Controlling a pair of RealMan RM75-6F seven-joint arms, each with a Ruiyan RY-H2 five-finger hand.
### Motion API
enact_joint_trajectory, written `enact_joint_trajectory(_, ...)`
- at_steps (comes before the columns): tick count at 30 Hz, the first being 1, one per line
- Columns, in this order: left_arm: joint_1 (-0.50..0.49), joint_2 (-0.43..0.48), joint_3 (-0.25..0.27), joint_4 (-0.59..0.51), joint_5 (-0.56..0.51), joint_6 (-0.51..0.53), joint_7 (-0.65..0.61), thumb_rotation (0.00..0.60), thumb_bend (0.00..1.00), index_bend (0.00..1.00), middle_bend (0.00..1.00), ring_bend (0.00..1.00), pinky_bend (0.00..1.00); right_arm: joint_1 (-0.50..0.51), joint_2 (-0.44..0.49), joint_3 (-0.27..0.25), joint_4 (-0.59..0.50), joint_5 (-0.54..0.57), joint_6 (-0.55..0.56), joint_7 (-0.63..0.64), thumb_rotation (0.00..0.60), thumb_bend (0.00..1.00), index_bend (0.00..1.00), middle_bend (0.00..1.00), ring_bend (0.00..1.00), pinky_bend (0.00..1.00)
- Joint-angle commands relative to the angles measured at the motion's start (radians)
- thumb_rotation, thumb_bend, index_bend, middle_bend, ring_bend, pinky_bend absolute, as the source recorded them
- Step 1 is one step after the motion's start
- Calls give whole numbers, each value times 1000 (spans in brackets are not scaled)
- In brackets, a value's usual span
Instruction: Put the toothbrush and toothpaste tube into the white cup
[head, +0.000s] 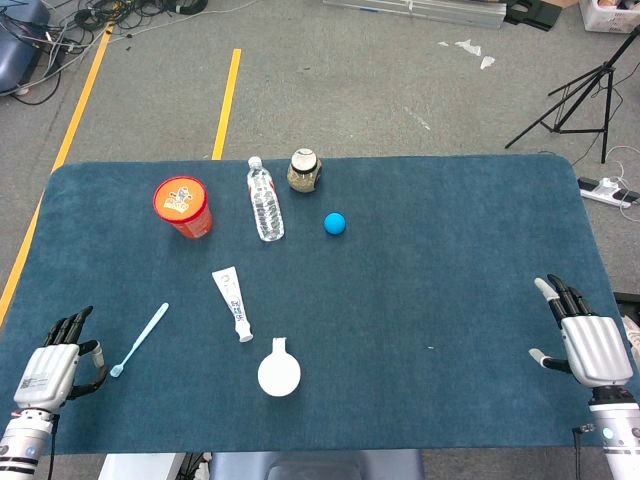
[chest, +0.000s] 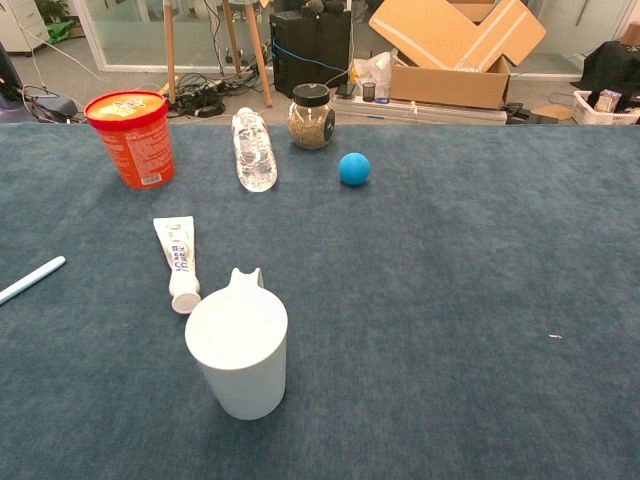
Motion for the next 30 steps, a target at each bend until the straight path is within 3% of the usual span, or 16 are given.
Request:
enact_joint_trajectory(1,-6,-3,4,11,8,-15,-15,600,404,370,0,0,0,-2,0,-2,-3,-6,5,4,600,0,120,87,153,575)
enact_joint_trajectory(12,-16,-25,-3,25,-20,-35,-2,600,402,365,0,0,0,13,-1,11,9,25,-23,10,600,0,120,87,153,575)
enact_joint_trajectory(20,-61,-52,-36,55,-50,-88,-2,600,149,318,0,0,0,24,0,35,24,68,-39,22,600,0,121,88,153,575)
enact_joint_trajectory(30,-160,-81,-105,65,-120,-176,46,600,68,174,0,0,0,33,7,55,40,110,-58,41,600,0,120,89,153,575)
